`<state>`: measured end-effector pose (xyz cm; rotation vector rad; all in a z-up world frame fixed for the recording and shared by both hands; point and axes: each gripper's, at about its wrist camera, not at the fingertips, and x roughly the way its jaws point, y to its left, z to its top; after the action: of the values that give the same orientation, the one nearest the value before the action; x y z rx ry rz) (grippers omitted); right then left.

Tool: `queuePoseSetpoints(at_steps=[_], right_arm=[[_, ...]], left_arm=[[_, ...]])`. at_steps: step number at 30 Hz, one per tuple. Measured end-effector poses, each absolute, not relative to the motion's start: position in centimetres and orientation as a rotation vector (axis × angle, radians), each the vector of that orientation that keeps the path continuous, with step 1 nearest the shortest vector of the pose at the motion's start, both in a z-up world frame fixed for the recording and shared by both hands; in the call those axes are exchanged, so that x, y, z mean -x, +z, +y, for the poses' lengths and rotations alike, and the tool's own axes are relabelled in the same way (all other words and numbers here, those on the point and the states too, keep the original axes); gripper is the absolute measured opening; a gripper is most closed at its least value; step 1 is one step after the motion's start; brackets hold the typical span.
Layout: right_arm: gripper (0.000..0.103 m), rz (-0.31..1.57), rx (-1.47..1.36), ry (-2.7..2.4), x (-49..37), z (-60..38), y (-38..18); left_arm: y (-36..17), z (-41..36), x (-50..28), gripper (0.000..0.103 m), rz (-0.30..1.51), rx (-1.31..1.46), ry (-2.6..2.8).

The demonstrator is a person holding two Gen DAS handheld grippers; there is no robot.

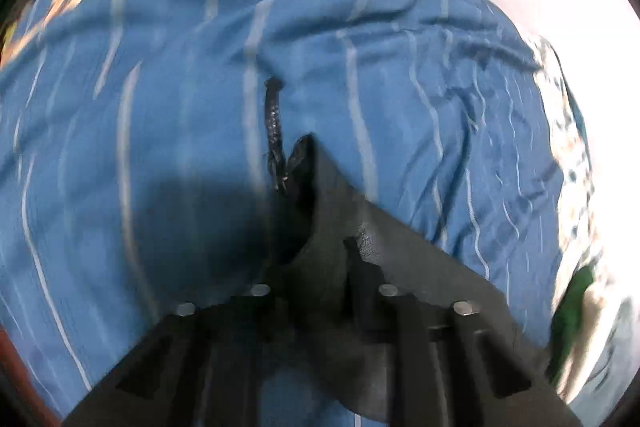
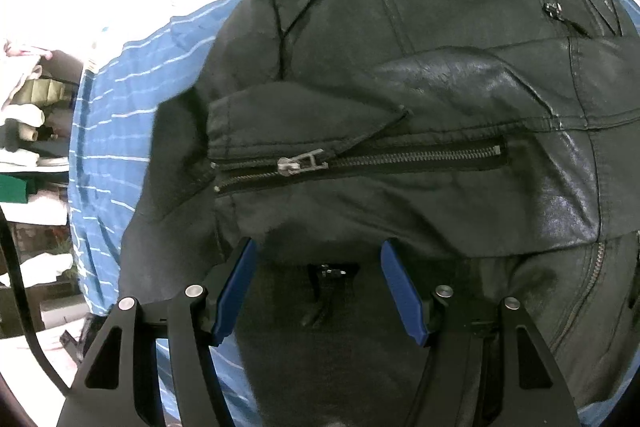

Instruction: Fold large clothes

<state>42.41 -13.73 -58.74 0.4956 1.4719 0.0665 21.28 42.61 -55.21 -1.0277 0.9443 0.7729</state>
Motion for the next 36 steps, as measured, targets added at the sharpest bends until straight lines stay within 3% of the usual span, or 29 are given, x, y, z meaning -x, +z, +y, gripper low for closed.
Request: queuePoseSetpoints(at_steps=[5, 8, 11, 14, 16, 18, 19, 24, 36], right_arm=[[0.064, 1.414, -0.484, 0.033, -43.3, -12.8, -56.8], [0.042, 1.411, -0.483, 0.011, -44.8, -11.8, -57.7], [0.042, 1.547, -0.467, -0.008, -46.5, -10.4, -62.5], [0.042, 1.575, -0.400, -0.002, -47.5, -9.6, -62.5], [0.047, 1.557, -0.338, 0.030, -47.3, -9.7, -60.8], [0.076, 1.528, -0.211, -0.024, -46.7, -10.1, -59.2], [0.079, 1.506, -0.127, -0.062, -46.3, -10.6, -58.2], [0.081, 1.444, 0.021, -0.133, -45.3, -14.0, -55.8], [0.081, 1.439, -0.264, -0.220, -42.6, -33.0, -53.9]], left_arm=[[-50.1, 43.2, -23.7, 0.010, 0.879, 0.904, 0.720], [-45.9, 42.0, -25.5, 0.010, 0.825, 0.779, 0.677], [-42.4, 39.8, -27.2, 0.009, 0.801, 0.652, 0.633], [-39.6, 37.3, -28.7, 0.009, 0.787, 0.508, 0.619], [-37.7, 35.4, -29.5, 0.009, 0.771, 0.426, 0.609], [-35.9, 33.1, -30.5, 0.009, 0.755, 0.333, 0.600], [-35.1, 31.8, -30.8, 0.009, 0.742, 0.287, 0.593], [-32.1, 23.0, -32.5, 0.008, 0.714, 0.066, 0.513], [-33.4, -3.0, -37.7, 0.007, 0.846, 0.034, 0.092]])
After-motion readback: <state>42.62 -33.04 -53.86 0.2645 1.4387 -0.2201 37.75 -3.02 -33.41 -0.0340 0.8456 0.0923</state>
